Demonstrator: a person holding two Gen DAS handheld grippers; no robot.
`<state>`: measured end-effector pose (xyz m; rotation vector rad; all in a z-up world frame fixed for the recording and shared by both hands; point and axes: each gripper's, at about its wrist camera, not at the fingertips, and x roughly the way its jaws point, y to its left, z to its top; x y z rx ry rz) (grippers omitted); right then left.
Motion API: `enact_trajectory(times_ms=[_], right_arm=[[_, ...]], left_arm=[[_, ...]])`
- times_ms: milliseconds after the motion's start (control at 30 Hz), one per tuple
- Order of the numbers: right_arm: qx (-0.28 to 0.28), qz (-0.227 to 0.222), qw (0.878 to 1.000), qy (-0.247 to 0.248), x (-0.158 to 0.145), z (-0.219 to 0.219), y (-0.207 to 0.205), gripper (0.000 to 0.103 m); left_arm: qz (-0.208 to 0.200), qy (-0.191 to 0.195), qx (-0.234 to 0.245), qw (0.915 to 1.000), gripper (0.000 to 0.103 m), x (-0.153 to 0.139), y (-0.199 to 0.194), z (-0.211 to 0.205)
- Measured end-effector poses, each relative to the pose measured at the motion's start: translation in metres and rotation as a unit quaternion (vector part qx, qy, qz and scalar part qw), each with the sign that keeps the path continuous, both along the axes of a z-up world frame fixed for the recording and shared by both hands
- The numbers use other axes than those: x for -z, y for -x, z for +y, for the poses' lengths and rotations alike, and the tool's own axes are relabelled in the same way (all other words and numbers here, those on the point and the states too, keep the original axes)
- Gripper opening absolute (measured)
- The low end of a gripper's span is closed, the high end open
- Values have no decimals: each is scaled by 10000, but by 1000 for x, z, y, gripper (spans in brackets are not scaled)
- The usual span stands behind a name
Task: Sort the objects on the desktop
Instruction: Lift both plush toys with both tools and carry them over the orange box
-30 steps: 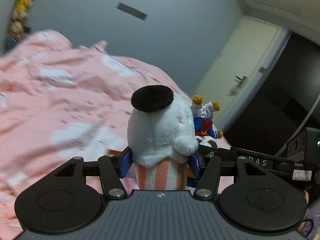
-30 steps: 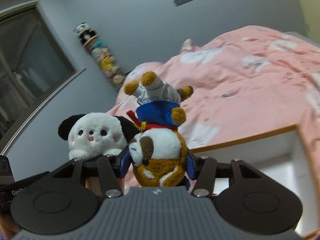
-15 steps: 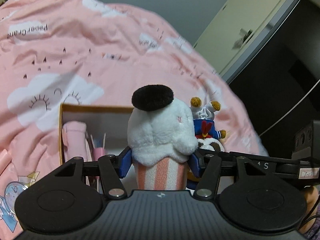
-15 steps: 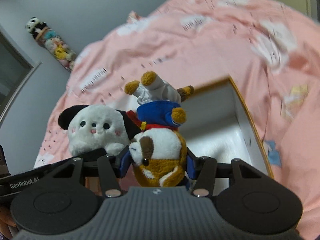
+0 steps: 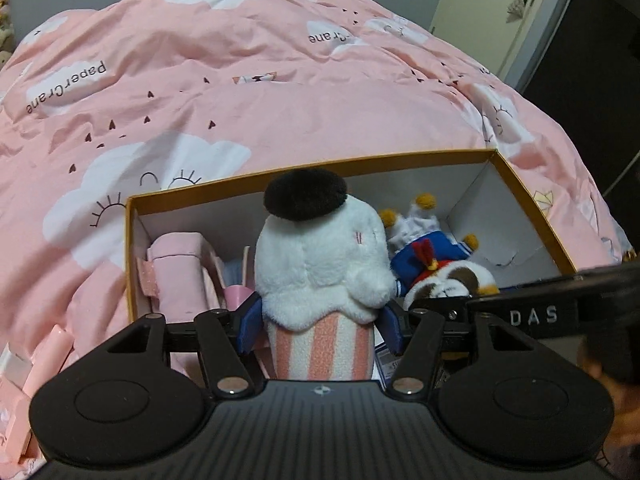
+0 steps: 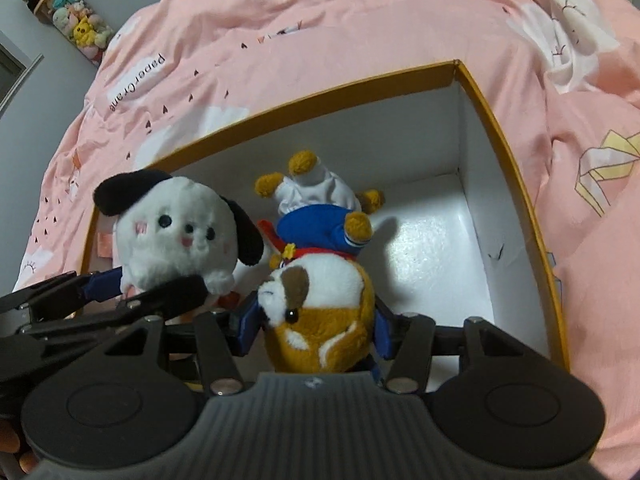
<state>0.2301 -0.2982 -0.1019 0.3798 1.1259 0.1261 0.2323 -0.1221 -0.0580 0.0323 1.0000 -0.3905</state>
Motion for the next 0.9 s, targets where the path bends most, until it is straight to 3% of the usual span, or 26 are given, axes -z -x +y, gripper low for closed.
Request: enact_trajectory(times_ms=[267, 500, 733, 800, 900], right_arm=[[-264, 267, 9993, -48, 17, -3, -7, 60], [-297, 228, 9993, -69, 10, -10, -1, 64], [-528, 310, 9981, 45, 5, -11, 9, 64], [-541, 322, 9980, 46, 6, -11, 10, 62], [-544, 418, 9976, 48, 11, -9, 9, 49]], left_arm=[[-39, -84, 146, 9999, 71, 7, -1, -6], [-38, -147, 350, 9993, 71, 4, -1, -8], [143, -264, 701, 9971, 58, -6, 4, -8], [227, -375, 794, 9959, 56, -7, 5, -9], [305, -615, 994, 9927, 55, -8, 9, -15]])
